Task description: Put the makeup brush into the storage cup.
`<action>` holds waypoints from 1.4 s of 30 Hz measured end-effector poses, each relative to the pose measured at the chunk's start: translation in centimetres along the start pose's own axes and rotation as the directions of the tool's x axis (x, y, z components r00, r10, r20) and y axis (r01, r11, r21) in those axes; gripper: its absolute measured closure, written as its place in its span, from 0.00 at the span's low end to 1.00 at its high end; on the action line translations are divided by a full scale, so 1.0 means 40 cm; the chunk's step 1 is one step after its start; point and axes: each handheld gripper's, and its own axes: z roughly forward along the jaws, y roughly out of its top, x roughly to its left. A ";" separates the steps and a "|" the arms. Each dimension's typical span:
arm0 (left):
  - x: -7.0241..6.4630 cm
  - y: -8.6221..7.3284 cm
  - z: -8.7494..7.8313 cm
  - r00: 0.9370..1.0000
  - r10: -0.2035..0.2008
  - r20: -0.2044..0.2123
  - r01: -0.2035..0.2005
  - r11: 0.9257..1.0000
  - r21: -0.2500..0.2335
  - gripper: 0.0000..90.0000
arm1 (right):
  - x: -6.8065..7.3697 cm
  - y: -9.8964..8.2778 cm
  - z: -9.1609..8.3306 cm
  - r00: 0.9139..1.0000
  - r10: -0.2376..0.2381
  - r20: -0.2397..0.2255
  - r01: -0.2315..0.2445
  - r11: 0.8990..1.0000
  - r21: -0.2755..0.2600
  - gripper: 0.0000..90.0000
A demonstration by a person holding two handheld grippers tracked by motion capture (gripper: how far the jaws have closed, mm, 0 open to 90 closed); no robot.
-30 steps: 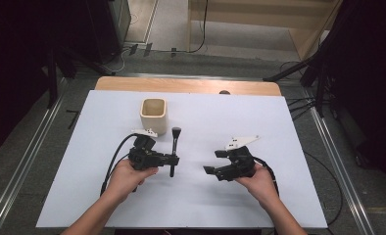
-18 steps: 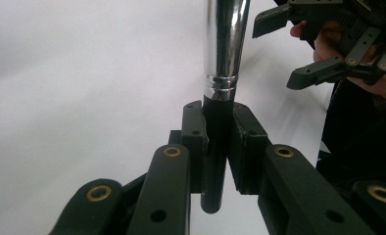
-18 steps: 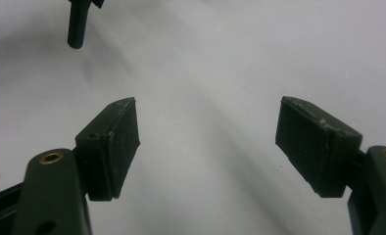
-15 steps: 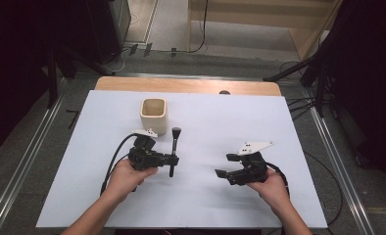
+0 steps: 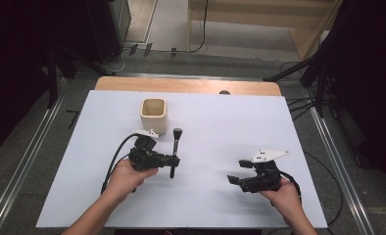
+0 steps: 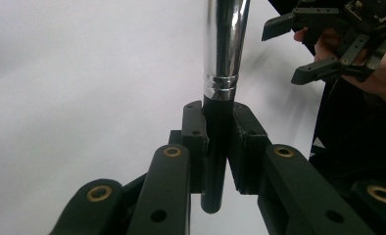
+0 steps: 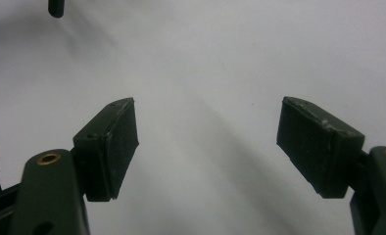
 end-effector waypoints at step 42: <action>0.031 0.104 -0.095 0.999 -0.013 -0.037 0.010 0.997 -0.072 0.89 | 0.003 0.006 0.011 1.000 0.026 0.016 -0.026 1.000 0.010 0.28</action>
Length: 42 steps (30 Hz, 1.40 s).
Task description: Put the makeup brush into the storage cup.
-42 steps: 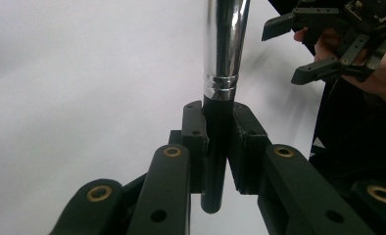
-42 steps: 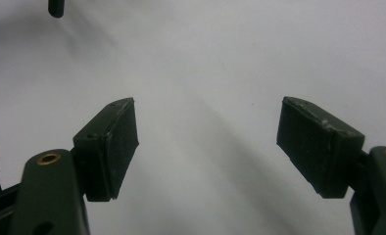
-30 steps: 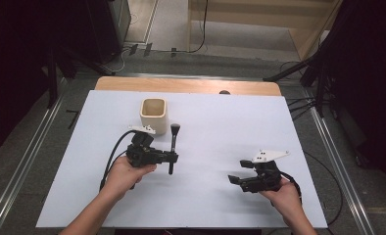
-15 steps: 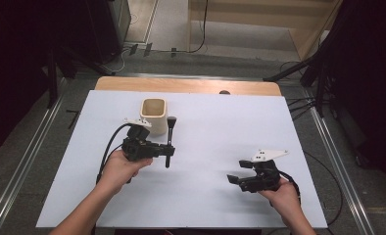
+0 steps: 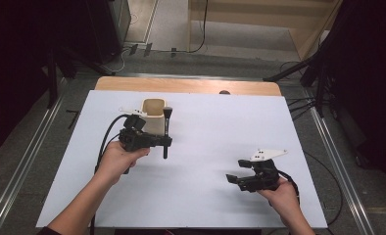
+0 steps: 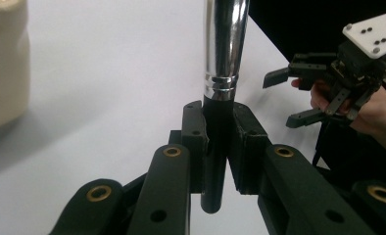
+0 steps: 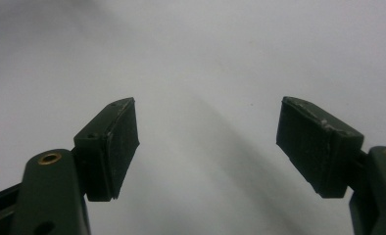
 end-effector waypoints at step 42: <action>0.060 0.112 -0.070 0.996 -0.013 -0.088 0.005 0.996 -0.090 0.88 | 0.012 0.002 0.013 1.000 -0.016 -0.013 0.016 1.000 0.018 0.28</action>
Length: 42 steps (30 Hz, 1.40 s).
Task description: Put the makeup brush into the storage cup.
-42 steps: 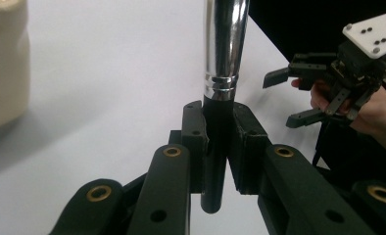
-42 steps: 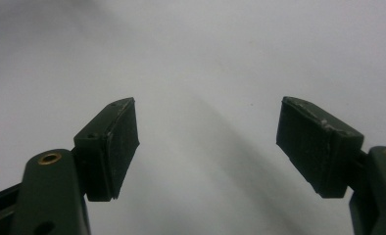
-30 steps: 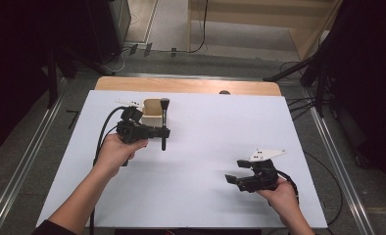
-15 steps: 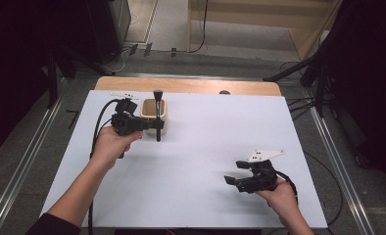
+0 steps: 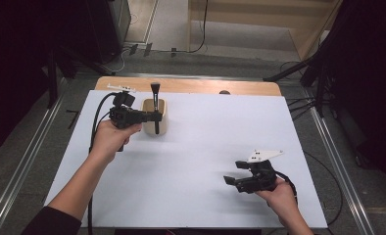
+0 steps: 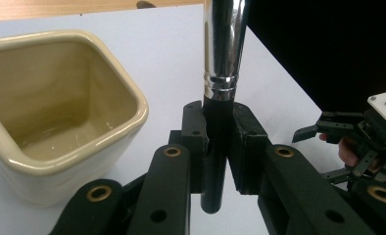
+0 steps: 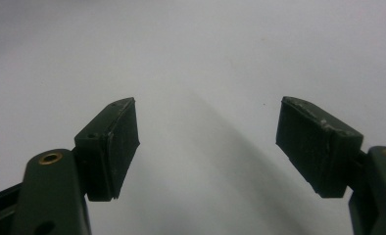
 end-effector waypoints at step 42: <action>0.047 0.150 0.012 0.986 0.031 -0.165 -0.057 0.987 -0.150 0.89 | -0.001 0.000 0.006 1.000 0.004 -0.002 -0.004 1.000 0.014 0.28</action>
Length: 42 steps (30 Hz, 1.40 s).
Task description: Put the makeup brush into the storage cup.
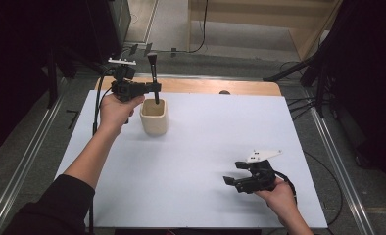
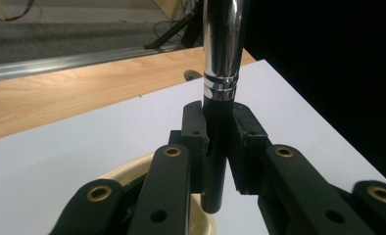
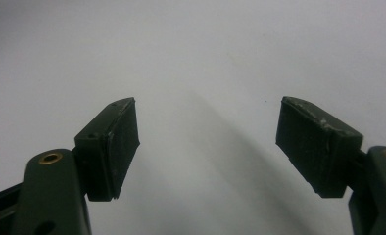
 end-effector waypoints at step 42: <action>0.049 -0.082 0.040 0.991 0.058 -0.118 -0.065 0.996 -0.057 0.88 | 0.000 0.000 0.000 1.000 0.005 -0.003 -0.005 1.000 0.000 0.28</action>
